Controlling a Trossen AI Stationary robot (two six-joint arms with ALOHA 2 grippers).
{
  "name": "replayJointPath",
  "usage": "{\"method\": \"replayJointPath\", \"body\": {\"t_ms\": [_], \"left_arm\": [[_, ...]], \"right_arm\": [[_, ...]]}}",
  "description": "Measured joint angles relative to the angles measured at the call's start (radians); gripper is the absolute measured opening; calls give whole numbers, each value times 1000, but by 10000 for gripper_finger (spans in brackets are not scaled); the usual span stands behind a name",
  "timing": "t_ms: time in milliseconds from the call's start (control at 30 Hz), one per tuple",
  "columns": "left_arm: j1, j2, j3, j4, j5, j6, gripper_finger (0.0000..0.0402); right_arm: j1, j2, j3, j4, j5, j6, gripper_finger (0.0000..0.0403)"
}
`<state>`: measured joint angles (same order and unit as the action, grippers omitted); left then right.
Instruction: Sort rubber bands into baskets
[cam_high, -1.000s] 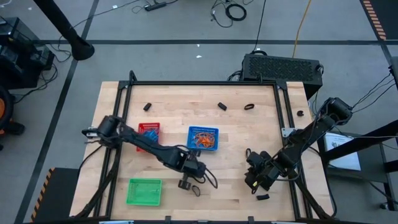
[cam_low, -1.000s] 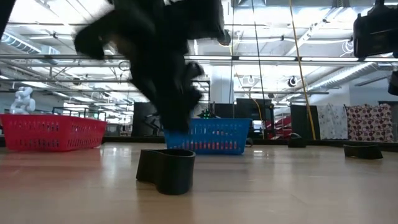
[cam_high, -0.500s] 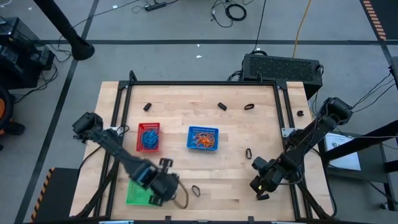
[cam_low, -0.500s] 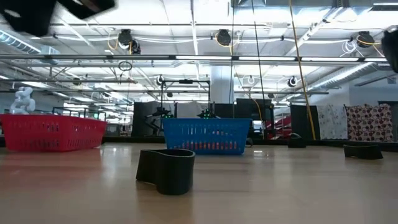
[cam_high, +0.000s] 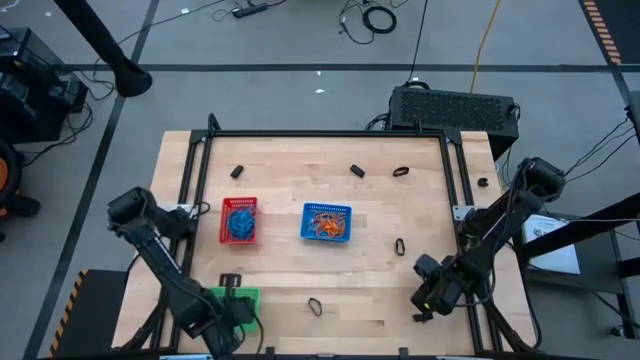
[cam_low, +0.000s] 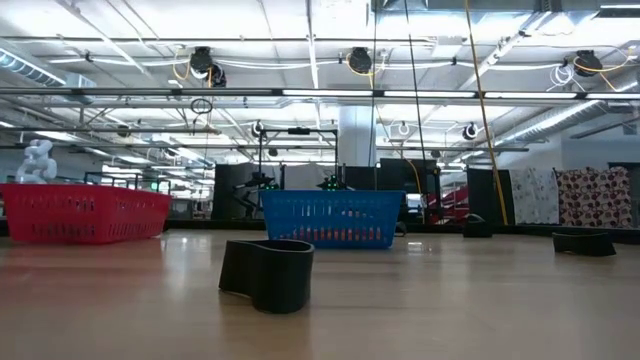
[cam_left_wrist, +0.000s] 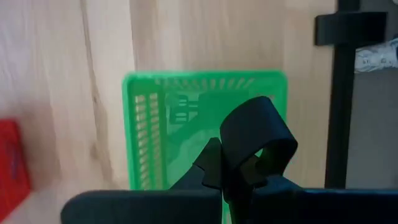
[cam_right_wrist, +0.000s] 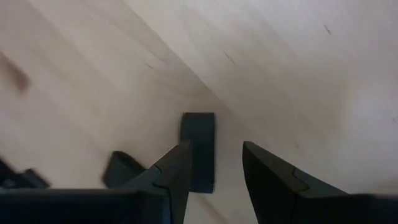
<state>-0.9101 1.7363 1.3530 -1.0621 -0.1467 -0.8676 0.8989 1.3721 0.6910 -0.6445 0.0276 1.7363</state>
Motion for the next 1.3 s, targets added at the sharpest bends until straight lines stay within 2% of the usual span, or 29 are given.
{"method": "replayJointPath", "body": {"t_ms": [200,367,433,567,633,767,900,1067,1167,1300], "left_arm": [[-35,0,-57,2,8,-120,6],[-34,0,-61,7,13,-122,26],[-34,0,-61,8,36,-122,36],[-33,0,-61,6,85,-121,61],[-33,0,-61,5,91,-121,78],[-28,0,-61,5,96,-122,115],[0,-16,-61,-6,158,-129,148],[57,-61,-61,15,167,-136,158],[91,-102,-61,64,112,-86,159],[126,-147,-60,188,-67,48,159]], "right_arm": [[17,88,0,46,-7,-7,134],[19,148,4,116,-7,-20,128],[19,153,4,121,-10,-20,108],[19,149,4,142,-10,-27,31],[19,146,3,149,-7,-41,10],[19,135,2,150,-2,-43,6],[19,118,0,149,32,-46,2],[-3,108,-1,204,140,-54,0],[-21,108,0,310,209,-99,0],[-65,107,0,442,326,-169,0]]}}
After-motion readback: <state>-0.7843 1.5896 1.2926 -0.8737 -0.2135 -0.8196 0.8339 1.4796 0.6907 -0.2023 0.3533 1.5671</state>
